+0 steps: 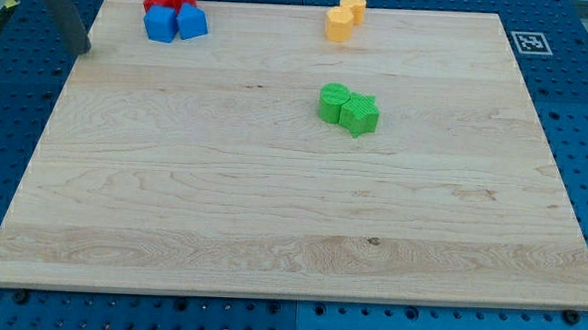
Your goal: Push the red star along with the red circle and the blue triangle down and right a bit
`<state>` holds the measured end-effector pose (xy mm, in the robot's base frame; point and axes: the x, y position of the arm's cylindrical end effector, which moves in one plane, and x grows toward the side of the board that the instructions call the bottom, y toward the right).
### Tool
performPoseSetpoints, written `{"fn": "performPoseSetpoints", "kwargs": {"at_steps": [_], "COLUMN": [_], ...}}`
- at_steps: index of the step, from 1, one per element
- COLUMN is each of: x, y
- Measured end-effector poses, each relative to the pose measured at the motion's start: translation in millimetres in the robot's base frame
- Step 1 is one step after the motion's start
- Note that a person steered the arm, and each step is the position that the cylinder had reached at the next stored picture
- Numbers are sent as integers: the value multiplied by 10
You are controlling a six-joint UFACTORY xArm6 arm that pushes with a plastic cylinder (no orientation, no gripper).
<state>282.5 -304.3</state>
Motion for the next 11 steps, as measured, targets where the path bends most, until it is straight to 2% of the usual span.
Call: {"fn": "performPoseSetpoints", "kwargs": {"at_steps": [1,3,5,6,11], "x": [-584,-912,-904,-906,-909], "y": [-7,16,236,562,943]}}
